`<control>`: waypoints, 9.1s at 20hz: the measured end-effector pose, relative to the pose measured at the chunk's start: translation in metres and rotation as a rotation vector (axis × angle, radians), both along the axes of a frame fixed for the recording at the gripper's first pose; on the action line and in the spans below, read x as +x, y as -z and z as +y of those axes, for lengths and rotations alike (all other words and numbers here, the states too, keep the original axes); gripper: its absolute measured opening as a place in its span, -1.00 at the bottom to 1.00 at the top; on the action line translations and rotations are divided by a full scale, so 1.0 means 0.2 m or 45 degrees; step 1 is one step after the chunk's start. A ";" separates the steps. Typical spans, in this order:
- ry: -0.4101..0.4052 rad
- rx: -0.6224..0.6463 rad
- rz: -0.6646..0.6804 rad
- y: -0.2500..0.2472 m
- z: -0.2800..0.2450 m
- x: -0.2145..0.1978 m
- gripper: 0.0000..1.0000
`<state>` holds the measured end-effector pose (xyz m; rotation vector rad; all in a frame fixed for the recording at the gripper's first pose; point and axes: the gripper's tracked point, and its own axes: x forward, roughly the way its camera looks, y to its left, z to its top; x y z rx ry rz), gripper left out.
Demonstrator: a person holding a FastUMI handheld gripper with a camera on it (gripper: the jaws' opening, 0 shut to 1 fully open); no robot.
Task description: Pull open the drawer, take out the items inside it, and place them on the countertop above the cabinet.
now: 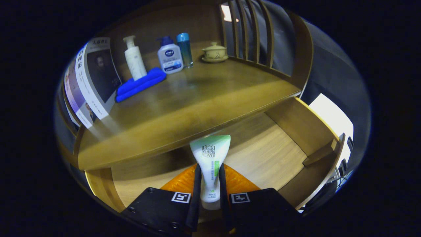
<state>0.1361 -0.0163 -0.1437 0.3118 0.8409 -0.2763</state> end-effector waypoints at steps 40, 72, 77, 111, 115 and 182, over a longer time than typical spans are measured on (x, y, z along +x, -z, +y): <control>0.004 -0.112 -0.290 -0.54 -0.04 0.19 -0.71; -0.371 -0.276 -0.656 -0.86 0.09 0.27 0.93; -0.379 -0.309 -0.732 -0.87 0.09 0.09 0.93; -0.426 -0.208 -0.953 -0.19 0.12 -0.77 0.93; -0.451 -0.207 -0.908 -0.06 0.15 -0.78 0.93; -0.494 -0.175 -0.831 -0.01 0.24 -0.04 0.95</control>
